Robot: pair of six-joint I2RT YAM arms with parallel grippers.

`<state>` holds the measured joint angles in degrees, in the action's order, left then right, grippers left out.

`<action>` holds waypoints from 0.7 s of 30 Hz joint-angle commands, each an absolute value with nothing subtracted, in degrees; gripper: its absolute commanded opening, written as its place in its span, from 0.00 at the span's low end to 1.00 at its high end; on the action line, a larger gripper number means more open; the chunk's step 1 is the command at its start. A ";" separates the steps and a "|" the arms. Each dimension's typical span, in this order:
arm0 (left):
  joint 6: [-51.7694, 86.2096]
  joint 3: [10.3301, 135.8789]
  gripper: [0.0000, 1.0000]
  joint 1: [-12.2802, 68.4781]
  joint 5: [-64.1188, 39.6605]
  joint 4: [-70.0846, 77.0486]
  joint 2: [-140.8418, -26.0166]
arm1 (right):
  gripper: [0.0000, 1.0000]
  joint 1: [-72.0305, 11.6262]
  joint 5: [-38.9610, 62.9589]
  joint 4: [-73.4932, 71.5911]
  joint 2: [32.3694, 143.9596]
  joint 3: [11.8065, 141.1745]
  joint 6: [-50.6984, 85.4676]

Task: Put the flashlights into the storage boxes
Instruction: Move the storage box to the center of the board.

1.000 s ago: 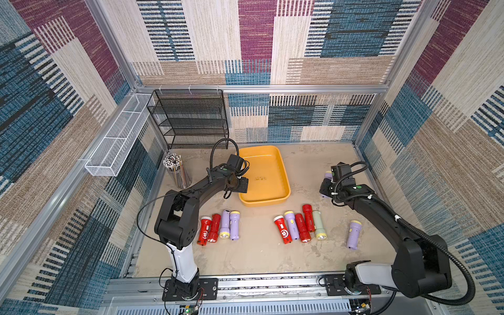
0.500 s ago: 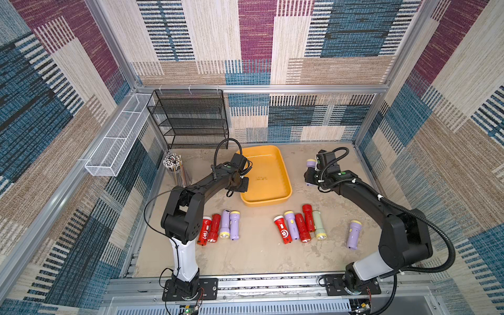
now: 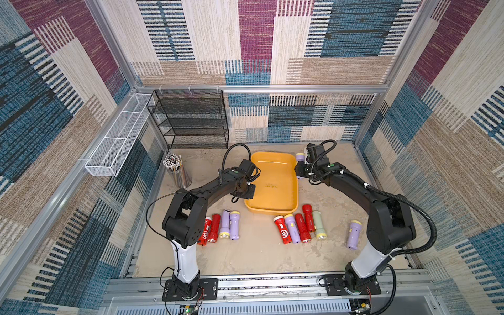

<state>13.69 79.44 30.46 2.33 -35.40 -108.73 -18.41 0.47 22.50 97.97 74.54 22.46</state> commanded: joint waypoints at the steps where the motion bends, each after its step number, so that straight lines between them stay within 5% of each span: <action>1: 14.15 79.10 0.20 31.26 3.05 -36.17 -107.90 | 0.38 -18.97 1.22 20.58 99.24 76.06 21.71; 5: 14.57 78.53 0.25 31.99 3.75 -36.35 -106.37 | 0.38 -19.73 1.67 20.28 100.92 77.28 21.63; 10: 15.25 77.49 0.58 32.08 5.89 -36.18 -103.18 | 0.38 -20.39 1.89 20.29 102.55 78.51 21.21; 14: 15.45 76.18 0.75 32.08 7.37 -35.20 -100.10 | 0.37 -20.65 2.02 20.57 103.96 79.74 20.92; 21: 15.23 73.99 0.84 32.08 9.05 -34.12 -95.07 | 0.37 -21.33 2.74 20.85 106.59 82.32 21.27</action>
